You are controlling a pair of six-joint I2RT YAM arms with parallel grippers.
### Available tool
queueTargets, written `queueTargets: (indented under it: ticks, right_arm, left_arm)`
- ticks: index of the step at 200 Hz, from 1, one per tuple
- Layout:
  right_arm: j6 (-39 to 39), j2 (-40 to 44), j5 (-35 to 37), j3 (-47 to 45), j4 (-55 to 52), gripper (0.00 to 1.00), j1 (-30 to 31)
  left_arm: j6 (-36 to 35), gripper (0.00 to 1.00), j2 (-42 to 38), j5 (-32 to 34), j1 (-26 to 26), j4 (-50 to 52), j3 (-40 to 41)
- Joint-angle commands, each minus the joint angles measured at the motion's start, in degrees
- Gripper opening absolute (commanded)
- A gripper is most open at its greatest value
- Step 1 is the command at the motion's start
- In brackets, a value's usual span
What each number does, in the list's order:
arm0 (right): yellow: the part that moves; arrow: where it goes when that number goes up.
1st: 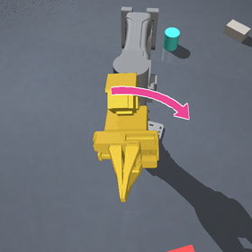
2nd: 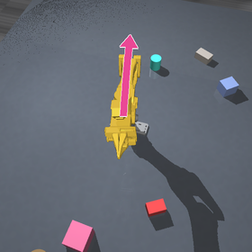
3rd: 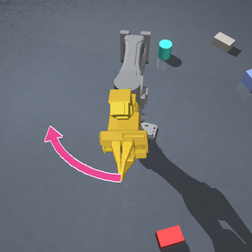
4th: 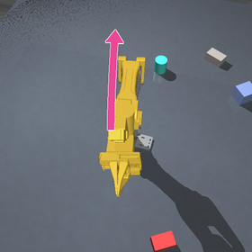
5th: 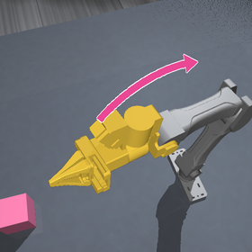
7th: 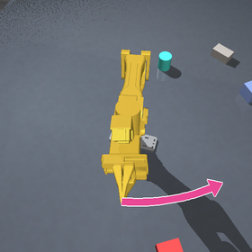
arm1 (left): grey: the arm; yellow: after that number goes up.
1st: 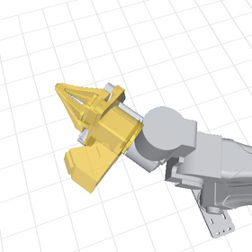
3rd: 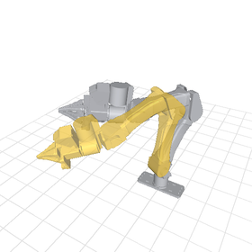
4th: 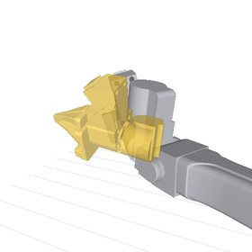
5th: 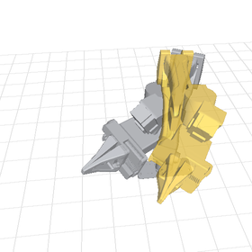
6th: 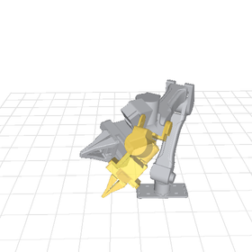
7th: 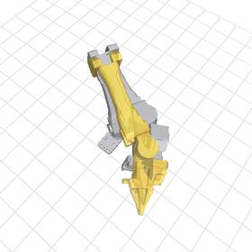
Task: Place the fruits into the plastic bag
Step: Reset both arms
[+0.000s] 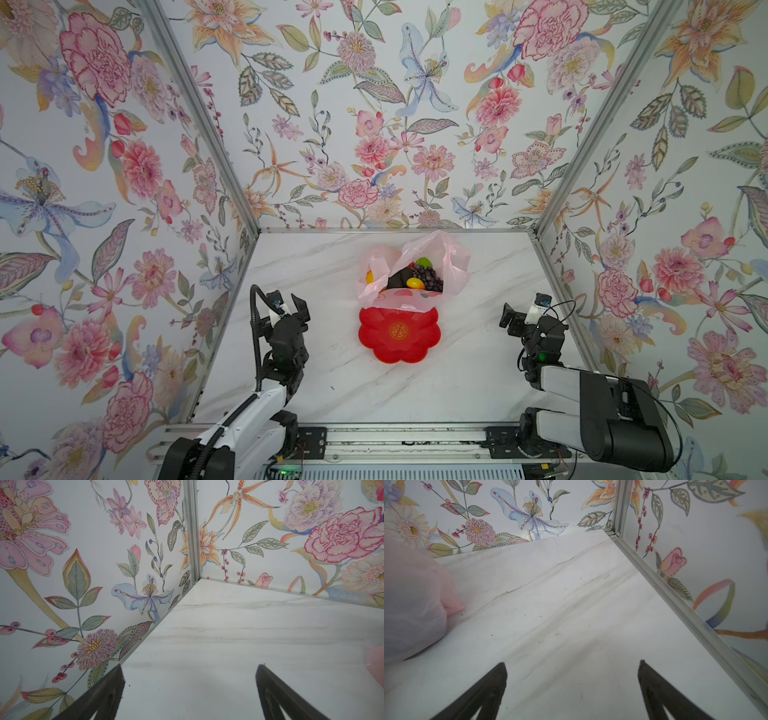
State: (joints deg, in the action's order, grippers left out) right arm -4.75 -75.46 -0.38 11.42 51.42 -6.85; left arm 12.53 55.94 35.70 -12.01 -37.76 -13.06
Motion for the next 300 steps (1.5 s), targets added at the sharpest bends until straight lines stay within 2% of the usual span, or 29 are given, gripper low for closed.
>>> queueTargets:
  ticks: [1, 18, 34, 55, 70, 88, 102, 132, 150, 160, 166, 225, 300]
  right_arm:
    - [-1.1, -2.9, -1.6, 2.8, 5.8, 0.99, -0.1]
    - [-1.9, -6.4, -1.9, 2.4, 11.2, 0.99, 0.0]
    - [-0.3, -5.8, -3.2, 3.6, 7.7, 0.99, 0.8]
    - [1.6, -6.9, -5.1, 2.9, 10.4, 0.99, 1.8]
    - [2.9, -8.6, -5.7, 1.7, 14.4, 0.99, 2.6]
    - [3.2, -11.4, -5.2, 0.5, 19.1, 0.99, 3.1]
    - [2.8, -13.9, -4.4, 0.5, 22.5, 0.99, 3.2]
    - [3.7, -13.0, -3.3, 2.9, 16.3, 0.99, 4.1]
    - [4.2, -12.8, -2.3, 3.7, 14.4, 0.99, 4.8]
    - [4.6, -12.9, -0.7, 4.3, 13.5, 0.99, 5.6]
    - [4.7, -12.9, 0.1, 4.5, 13.2, 0.99, 5.9]
    - [5.7, -12.9, 1.8, 5.2, 11.8, 0.99, 7.0]
    - [6.7, -13.0, 3.1, 5.7, 10.9, 0.99, 8.0]
  left_arm:
    - [-0.1, 1.00, 4.5, -2.8, 3.0, -7.6, 0.8]
    - [0.7, 0.99, 9.4, -3.2, 4.5, -11.9, 0.8]
    - [0.9, 0.99, 14.1, -4.7, 5.1, -16.3, 0.8]
    - [0.1, 0.99, 20.3, -6.7, 5.5, -21.7, -0.7]
    - [-2.9, 0.99, 23.2, -10.0, 6.1, -19.5, -4.0]
    - [-8.0, 0.99, 26.0, -16.0, 7.4, -22.3, -5.3]
    - [-8.5, 0.99, 27.7, -20.3, 9.1, -25.1, -5.1]
    - [-8.6, 0.99, 29.0, -23.9, 10.3, -29.0, -3.9]
    - [-9.9, 0.99, 30.6, -32.2, 11.2, -36.8, -0.4]
    - [-10.2, 0.99, 32.6, -34.4, 11.7, -42.5, 1.5]
    - [-10.0, 0.99, 33.1, -34.4, 11.8, -44.7, 2.1]
    - [-10.0, 0.99, 33.1, -30.8, 11.0, -43.2, 1.6]
    - [-10.1, 0.99, 33.1, -31.0, 10.9, -43.5, 1.8]
